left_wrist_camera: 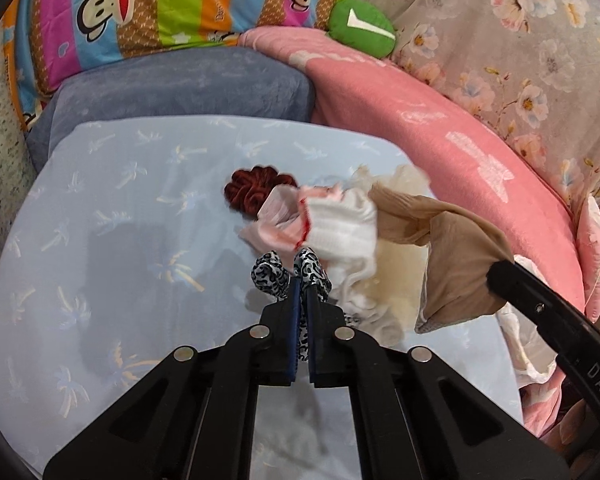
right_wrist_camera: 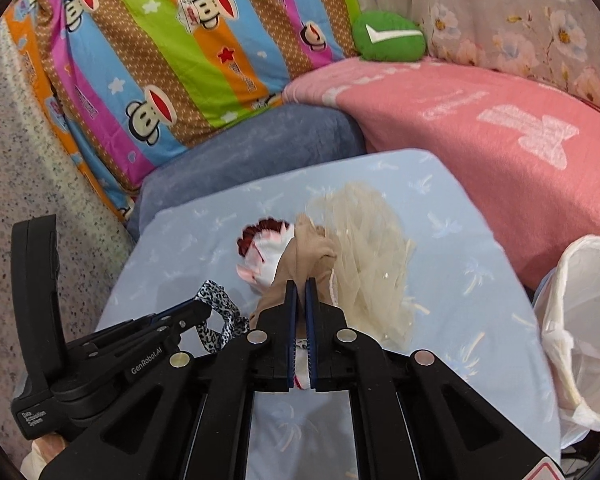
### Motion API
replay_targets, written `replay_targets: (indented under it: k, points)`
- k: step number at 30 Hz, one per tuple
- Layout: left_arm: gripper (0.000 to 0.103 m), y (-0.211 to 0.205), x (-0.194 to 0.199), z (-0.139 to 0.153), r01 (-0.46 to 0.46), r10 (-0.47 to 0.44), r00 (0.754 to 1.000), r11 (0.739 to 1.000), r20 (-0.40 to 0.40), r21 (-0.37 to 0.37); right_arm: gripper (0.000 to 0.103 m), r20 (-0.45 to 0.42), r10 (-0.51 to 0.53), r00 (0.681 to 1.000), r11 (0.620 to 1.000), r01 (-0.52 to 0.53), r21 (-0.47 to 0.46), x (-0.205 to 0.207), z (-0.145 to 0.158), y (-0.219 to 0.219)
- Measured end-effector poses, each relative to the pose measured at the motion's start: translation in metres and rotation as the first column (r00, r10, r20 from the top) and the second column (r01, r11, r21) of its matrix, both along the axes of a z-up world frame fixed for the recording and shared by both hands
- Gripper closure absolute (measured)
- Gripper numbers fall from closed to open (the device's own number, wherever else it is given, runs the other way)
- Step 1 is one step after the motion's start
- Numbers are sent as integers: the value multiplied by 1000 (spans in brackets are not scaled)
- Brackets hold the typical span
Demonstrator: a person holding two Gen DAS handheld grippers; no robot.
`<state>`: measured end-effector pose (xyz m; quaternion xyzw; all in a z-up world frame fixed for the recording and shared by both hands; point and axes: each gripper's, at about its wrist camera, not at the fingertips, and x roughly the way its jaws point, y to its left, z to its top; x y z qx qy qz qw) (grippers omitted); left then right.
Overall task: Organize soft objects
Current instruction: 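Grasp the leopard-print cloth with the left tool while the right tool grasps the beige stocking, then carry both items to the white bin and open both tools to release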
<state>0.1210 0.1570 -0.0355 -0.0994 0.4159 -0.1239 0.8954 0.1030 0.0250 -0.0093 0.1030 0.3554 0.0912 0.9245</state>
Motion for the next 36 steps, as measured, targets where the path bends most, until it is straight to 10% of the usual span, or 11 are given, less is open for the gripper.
replay_targets:
  k: [16,36]
  points:
    - [100,-52,-29,69,95,-92,985,995,148,-14,99,200,-106,974,994,100,38,-49,91,-73]
    - [100,-202,-54,100,352,-347,915,936,207,11,99,216,-338,916,941,329,79,-107,91,-211]
